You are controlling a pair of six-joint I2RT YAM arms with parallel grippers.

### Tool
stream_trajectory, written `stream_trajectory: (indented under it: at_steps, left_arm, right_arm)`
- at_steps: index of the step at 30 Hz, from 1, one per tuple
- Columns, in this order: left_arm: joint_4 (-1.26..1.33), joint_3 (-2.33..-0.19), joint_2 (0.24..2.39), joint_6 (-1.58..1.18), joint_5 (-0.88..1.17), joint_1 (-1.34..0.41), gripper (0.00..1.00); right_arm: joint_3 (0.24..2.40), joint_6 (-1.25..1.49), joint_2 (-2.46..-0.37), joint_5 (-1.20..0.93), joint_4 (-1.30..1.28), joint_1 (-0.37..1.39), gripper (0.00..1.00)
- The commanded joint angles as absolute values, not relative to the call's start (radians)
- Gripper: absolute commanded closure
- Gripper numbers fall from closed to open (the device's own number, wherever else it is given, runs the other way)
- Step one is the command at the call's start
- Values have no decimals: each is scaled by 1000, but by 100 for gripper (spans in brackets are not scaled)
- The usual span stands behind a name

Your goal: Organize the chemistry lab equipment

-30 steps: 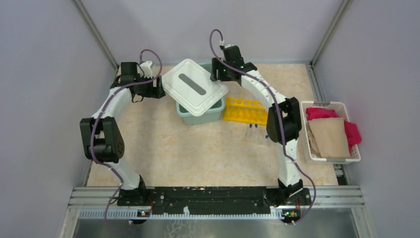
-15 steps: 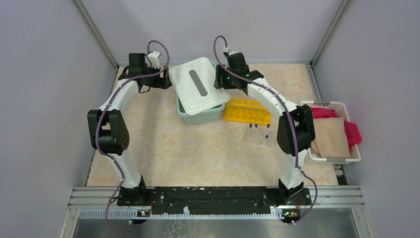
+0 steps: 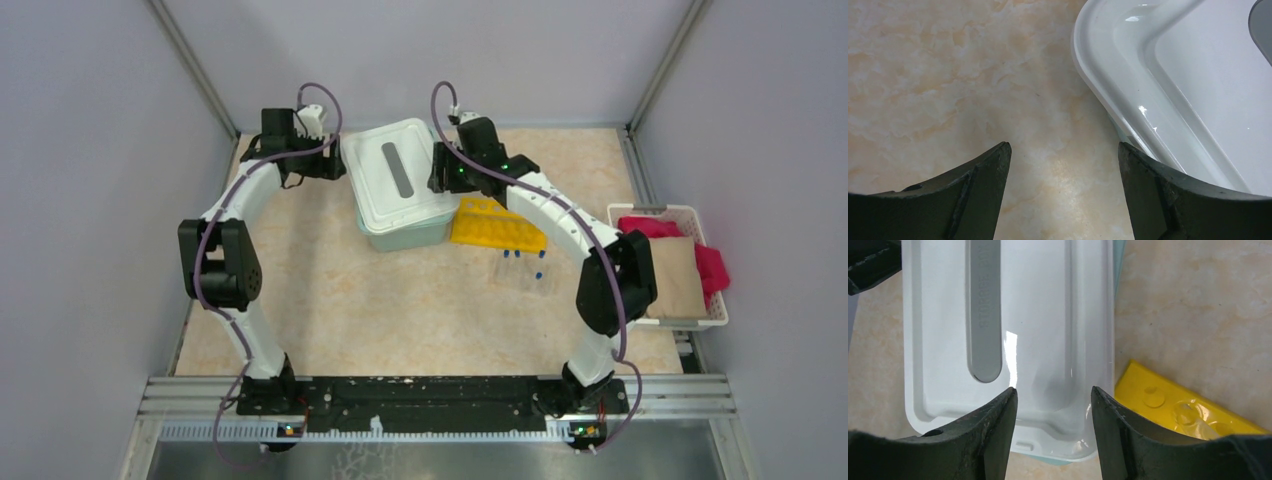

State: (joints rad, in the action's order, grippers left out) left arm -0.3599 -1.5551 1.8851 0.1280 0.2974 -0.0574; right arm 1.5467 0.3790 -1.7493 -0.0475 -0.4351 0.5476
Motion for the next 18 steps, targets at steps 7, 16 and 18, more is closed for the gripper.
stream_trajectory:
  at_steps: [7,16,18]
  left_arm:
    - [-329,-1618,1898,142,273,-64,16]
    - [-323,-1681,1960,155,240,-71,17]
    - [-323,-1689,1971,154,238,-72,17]
  right_arm:
    - [1510,403,-1659,-92,-436,575,45]
    - [1447,439,-1579,-180,-429,589,45]
    - [1453,446,-1563,-177,-434,589,45]
